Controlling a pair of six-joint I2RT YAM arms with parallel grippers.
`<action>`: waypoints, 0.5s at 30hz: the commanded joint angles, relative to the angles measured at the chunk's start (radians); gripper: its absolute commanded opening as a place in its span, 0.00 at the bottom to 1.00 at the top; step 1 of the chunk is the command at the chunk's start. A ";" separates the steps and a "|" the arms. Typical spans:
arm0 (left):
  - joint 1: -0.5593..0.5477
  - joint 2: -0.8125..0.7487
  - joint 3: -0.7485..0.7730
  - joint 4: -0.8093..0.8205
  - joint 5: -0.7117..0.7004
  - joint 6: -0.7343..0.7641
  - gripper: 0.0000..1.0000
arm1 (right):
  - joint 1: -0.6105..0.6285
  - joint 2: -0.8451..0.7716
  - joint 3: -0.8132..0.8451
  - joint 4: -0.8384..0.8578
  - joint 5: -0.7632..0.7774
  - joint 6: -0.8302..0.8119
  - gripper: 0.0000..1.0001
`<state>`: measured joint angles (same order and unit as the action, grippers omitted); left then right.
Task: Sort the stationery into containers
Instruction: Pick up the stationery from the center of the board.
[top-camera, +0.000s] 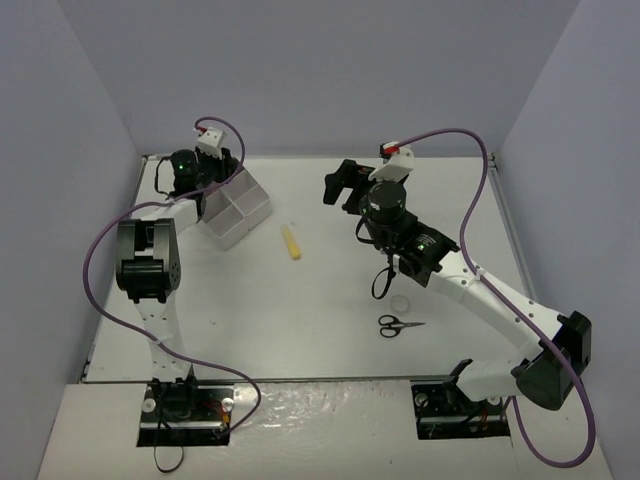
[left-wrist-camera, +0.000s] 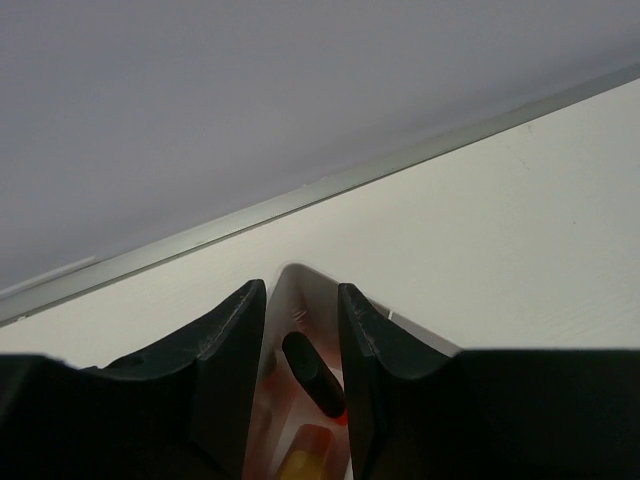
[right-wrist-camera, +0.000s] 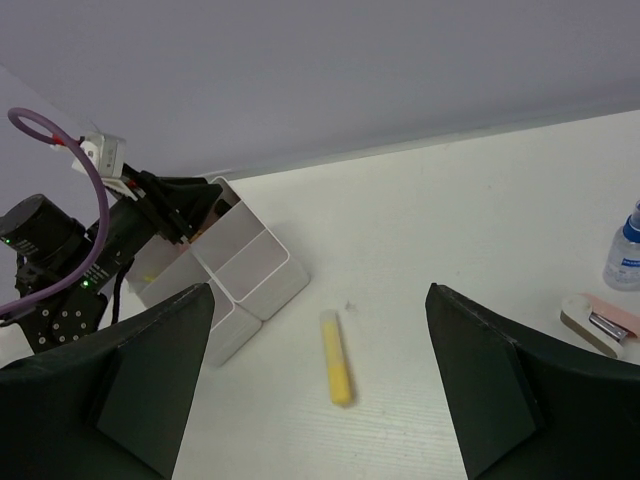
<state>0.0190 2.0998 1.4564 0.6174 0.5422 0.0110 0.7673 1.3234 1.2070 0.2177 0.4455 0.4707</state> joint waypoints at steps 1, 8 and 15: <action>-0.005 -0.073 0.043 0.047 -0.011 0.035 0.31 | -0.013 -0.051 0.005 0.050 0.026 0.006 0.84; -0.008 -0.146 0.119 -0.041 0.088 -0.117 0.32 | -0.015 -0.020 0.009 0.000 -0.092 -0.124 0.87; -0.047 -0.288 0.154 -0.284 0.081 -0.142 0.37 | -0.043 0.198 0.136 -0.308 -0.192 -0.231 0.87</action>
<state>0.0058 1.9812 1.5134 0.4272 0.6039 -0.0870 0.7451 1.3900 1.2595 0.0772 0.3232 0.3206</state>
